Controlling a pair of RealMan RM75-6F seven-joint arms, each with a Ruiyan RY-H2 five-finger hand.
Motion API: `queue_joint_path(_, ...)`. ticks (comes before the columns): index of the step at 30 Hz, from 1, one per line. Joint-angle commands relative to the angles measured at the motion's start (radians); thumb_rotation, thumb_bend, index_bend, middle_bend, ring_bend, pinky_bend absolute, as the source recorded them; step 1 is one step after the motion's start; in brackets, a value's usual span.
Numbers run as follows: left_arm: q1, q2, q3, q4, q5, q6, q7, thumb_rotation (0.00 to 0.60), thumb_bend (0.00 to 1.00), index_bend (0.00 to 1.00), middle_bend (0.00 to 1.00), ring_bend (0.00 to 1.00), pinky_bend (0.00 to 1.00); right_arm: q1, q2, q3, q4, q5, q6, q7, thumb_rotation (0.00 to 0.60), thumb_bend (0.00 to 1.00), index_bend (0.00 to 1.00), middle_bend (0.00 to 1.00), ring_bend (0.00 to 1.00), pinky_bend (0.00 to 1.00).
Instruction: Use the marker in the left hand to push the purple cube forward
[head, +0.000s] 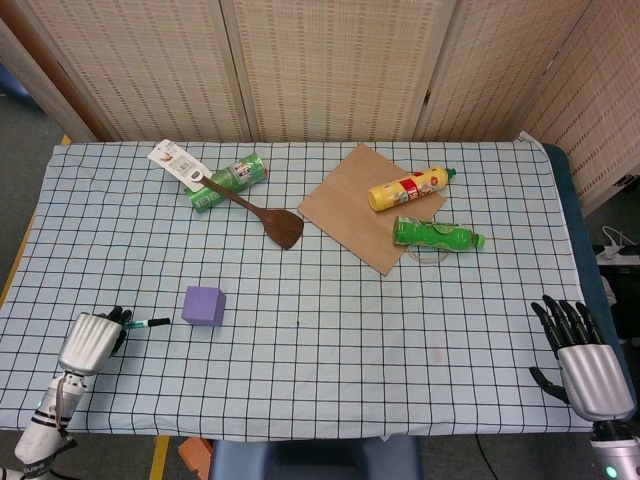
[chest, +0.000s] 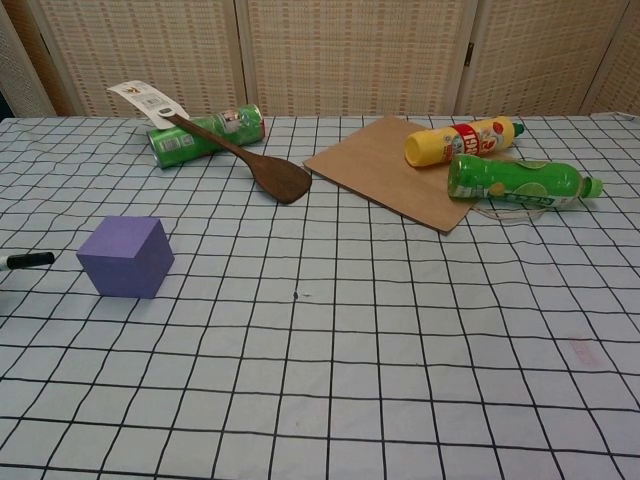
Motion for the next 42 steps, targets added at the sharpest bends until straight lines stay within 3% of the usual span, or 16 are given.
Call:
queue_joint_path(1, -0.046, -0.014, -0.009, 0.118, -0.005, -0.049, -0.101, 0.6, 0.67, 0.77, 0.73, 0.83, 1.0, -0.002, -0.006, 0.003, -0.002, 0.006, 0.001, -0.01, 0.6, 0.13, 0.0, 0.0, 0.0, 0.0)
queue_joint_path(9, -0.092, -0.052, -0.002, 0.288, -0.018, -0.127, -0.225, 0.6, 0.68, 0.77, 0.73, 0.83, 1.0, -0.001, -0.024, 0.01, -0.007, 0.02, -0.003, -0.049, 0.6, 0.13, 0.0, 0.0, 0.0, 0.0)
queue_joint_path(19, -0.142, -0.095, 0.041, 0.338, 0.021, -0.134, -0.19, 0.6, 0.68, 0.77, 0.73, 0.83, 1.0, 0.011, -0.018, 0.011, -0.01, 0.027, -0.028, -0.043, 0.6, 0.13, 0.0, 0.0, 0.0, 0.0)
queue_joint_path(42, -0.211, -0.096, 0.035, 0.117, 0.023, -0.104, -0.01, 0.6, 0.68, 0.78, 0.74, 0.83, 1.0, 0.006, 0.01, 0.004, -0.007, 0.009, -0.014, 0.013, 0.6, 0.13, 0.0, 0.0, 0.0, 0.0)
